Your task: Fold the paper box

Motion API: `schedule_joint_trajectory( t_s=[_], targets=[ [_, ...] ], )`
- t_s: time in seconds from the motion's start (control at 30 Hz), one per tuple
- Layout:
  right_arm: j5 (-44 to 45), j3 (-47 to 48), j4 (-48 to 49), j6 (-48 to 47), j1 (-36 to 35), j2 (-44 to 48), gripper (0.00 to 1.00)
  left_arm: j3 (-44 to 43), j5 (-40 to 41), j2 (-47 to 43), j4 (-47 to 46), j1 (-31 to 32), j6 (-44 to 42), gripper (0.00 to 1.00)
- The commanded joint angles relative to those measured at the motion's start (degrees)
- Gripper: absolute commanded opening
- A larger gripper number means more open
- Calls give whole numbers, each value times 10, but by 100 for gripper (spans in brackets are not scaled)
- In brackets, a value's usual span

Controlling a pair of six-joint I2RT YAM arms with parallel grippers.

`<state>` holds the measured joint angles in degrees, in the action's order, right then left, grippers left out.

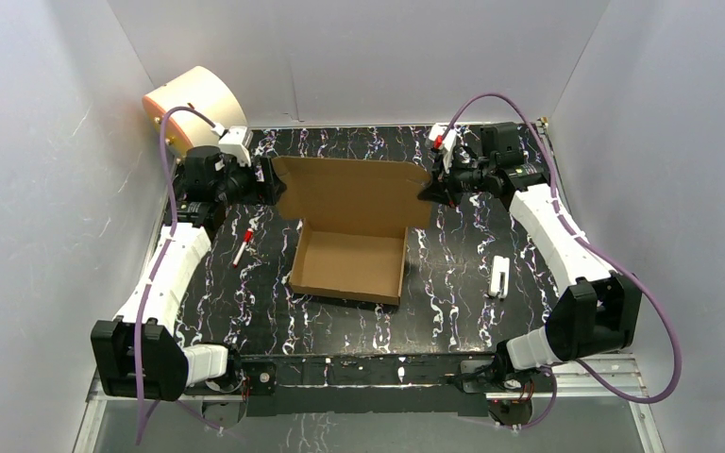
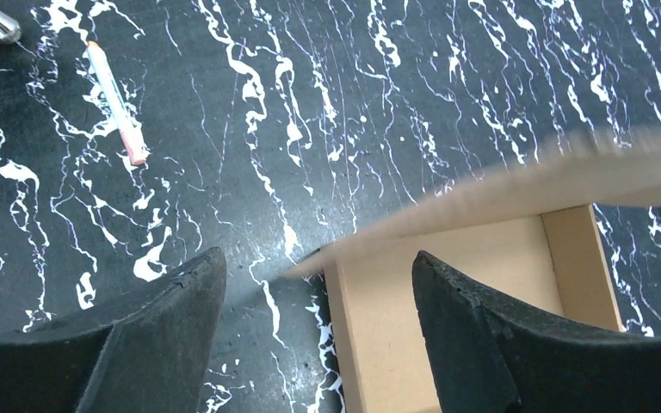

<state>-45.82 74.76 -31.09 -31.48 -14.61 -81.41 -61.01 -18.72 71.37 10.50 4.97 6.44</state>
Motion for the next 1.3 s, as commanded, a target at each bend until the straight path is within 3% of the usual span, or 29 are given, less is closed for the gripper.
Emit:
schedule_joint_trajectory(
  t_s=[0.0,0.27,0.63,0.83,1.0,1.27],
  targets=[
    [-28,23,-6,-39,4,-2,4,20,-44,-20,-9,-4,-36,77],
    [-52,10,-6,-55,4,7,6,21,-97,-3,-9,-6,-62,72],
    [-65,3,-10,-61,4,9,6,33,-228,14,-42,-47,-88,56],
    [-83,0,-21,-69,4,6,6,38,-227,16,-64,-59,-100,55],
    [-89,-1,-20,-71,4,7,6,28,-296,48,-76,-92,-91,54],
    [-106,-11,-1,-45,3,1,7,32,-387,48,-73,-93,-95,35]
  ],
)
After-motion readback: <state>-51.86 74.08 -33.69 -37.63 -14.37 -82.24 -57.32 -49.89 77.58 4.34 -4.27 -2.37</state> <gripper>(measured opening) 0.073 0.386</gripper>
